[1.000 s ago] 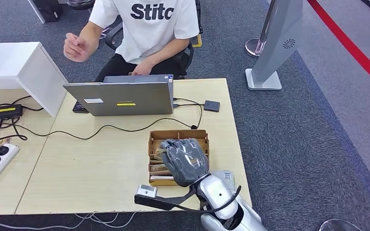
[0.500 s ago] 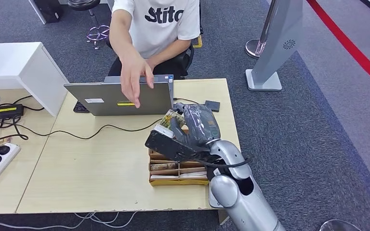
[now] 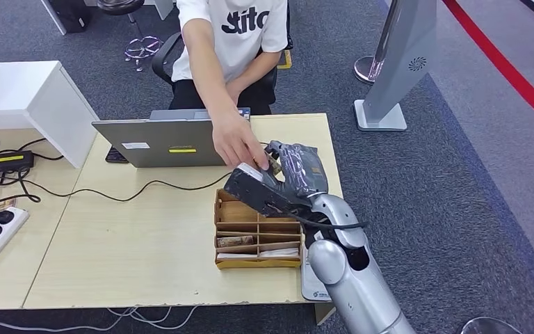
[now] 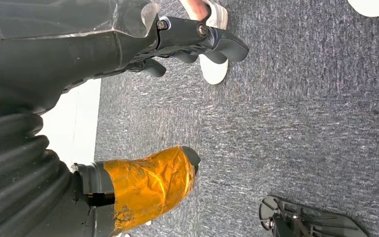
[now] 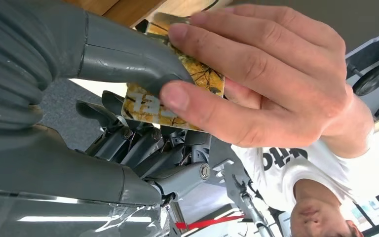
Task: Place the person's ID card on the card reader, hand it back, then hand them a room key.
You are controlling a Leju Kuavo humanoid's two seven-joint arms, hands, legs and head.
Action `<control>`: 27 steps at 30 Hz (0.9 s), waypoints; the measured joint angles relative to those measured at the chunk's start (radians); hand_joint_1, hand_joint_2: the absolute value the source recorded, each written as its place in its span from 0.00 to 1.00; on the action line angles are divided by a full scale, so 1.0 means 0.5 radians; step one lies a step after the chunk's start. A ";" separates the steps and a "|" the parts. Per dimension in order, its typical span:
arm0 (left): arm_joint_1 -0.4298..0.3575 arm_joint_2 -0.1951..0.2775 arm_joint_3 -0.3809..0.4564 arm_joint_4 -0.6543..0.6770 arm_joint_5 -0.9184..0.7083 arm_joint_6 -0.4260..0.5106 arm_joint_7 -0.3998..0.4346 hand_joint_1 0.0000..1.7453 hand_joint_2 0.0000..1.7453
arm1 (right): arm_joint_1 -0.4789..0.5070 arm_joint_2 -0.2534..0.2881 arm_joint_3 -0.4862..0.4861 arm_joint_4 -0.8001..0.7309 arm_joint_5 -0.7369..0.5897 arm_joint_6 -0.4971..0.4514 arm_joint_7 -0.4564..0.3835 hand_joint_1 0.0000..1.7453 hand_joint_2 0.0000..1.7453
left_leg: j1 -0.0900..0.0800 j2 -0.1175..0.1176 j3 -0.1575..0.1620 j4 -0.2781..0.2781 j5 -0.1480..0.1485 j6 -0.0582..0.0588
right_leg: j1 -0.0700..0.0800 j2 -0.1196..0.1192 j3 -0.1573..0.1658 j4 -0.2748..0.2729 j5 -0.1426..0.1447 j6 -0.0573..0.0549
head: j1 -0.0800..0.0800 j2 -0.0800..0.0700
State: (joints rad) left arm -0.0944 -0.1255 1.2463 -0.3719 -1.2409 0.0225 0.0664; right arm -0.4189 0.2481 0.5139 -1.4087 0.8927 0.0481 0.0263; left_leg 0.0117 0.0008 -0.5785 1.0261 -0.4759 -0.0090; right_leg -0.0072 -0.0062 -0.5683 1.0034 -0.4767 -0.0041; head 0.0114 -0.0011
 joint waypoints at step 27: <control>0.000 0.000 0.000 0.000 0.015 0.013 0.000 0.00 1.00 | 0.112 0.060 -0.186 -0.046 -0.571 -0.074 -0.130 0.00 1.00 | -0.001 -0.001 -0.002 0.001 -0.003 0.004 | 0.000 -0.001 -0.003 -0.003 -0.002 0.000 | 0.000 0.000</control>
State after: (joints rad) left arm -0.0945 -0.1255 1.2463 -0.3719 -1.2333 0.0291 0.0665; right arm -0.3628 0.2780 0.4207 -1.4318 0.6075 0.0108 -0.0388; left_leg 0.0114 0.0002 -0.5796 1.0265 -0.4774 -0.0070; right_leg -0.0073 -0.0068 -0.5697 1.0018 -0.4775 -0.0039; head 0.0114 -0.0011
